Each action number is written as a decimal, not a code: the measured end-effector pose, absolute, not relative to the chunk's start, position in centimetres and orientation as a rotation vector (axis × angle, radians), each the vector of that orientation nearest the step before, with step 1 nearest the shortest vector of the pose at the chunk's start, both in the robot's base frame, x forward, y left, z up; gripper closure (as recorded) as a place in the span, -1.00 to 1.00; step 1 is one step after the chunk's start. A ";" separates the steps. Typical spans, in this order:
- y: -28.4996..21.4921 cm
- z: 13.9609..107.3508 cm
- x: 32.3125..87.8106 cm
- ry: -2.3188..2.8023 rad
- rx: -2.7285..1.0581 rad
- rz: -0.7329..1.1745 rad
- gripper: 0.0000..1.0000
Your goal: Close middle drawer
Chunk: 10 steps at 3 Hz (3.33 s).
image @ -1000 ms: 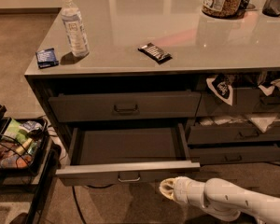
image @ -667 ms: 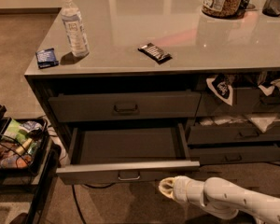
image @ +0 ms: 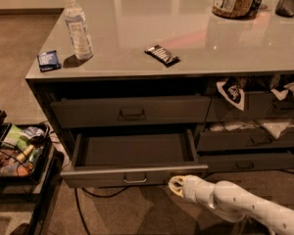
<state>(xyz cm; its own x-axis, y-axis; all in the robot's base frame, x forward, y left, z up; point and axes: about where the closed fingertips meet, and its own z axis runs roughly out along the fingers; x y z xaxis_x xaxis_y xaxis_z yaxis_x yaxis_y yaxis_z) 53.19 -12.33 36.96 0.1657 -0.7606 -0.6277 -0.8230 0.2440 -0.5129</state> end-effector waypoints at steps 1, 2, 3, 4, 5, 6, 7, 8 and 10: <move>-12.6 36.9 57.1 1.581 -1.468 0.035 1.00; -12.5 37.0 58.8 1.577 -1.447 0.015 1.00; -12.5 37.4 62.5 1.568 -1.409 -0.027 1.00; -12.6 38.4 66.4 1.558 -1.368 -0.072 1.00; -12.4 39.0 69.1 1.547 -1.346 -0.092 1.00; -11.9 39.1 70.6 1.536 -1.338 -0.083 1.00; -11.9 39.1 70.6 1.536 -1.339 -0.083 1.00; -11.4 39.2 68.7 1.534 -1.393 -0.035 1.00; -12.3 41.5 60.3 1.569 -1.469 -0.024 1.00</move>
Offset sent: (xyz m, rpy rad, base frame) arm 0.1451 -0.0083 0.0067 0.0379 -0.1603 -0.1441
